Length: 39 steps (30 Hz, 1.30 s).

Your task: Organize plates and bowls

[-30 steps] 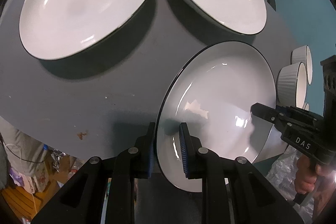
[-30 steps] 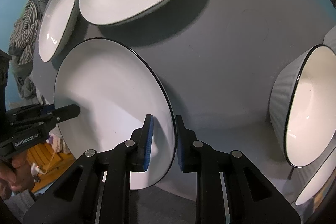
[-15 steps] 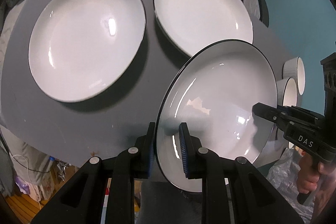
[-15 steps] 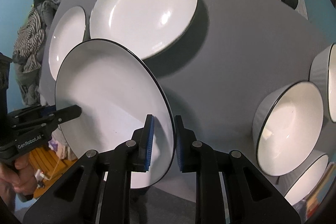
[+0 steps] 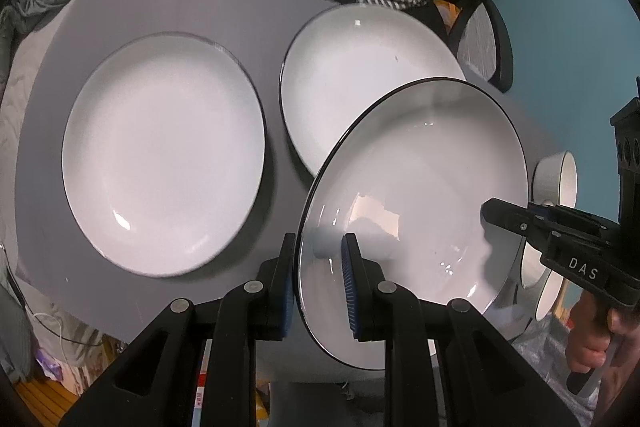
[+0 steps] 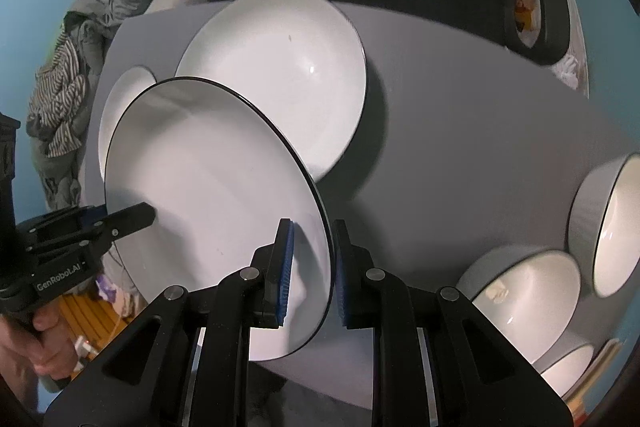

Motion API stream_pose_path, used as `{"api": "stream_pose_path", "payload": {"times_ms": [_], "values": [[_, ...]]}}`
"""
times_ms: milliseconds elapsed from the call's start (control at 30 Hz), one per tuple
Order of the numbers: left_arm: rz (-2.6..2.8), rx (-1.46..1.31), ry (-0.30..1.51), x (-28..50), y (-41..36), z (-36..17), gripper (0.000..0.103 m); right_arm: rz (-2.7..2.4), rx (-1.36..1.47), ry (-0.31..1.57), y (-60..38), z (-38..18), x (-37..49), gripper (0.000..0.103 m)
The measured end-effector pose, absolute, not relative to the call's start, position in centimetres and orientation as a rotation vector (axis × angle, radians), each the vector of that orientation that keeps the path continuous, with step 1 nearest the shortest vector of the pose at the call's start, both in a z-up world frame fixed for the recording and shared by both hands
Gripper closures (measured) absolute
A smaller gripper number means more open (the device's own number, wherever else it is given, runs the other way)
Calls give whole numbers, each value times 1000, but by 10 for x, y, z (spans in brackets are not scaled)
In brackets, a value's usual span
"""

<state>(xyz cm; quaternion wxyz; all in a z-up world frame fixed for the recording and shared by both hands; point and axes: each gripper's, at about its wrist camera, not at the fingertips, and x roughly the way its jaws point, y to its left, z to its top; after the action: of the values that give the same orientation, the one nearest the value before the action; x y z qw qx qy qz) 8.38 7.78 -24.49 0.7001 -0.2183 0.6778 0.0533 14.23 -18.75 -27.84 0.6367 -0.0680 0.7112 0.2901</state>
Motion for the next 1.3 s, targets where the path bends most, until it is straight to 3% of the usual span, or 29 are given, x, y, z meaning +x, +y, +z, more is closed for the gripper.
{"api": "stream_pose_path", "payload": {"times_ms": [1300], "values": [[216,-508,1554,156,107,-281,82,618,-149,1668,-132,-315,214,84]]}}
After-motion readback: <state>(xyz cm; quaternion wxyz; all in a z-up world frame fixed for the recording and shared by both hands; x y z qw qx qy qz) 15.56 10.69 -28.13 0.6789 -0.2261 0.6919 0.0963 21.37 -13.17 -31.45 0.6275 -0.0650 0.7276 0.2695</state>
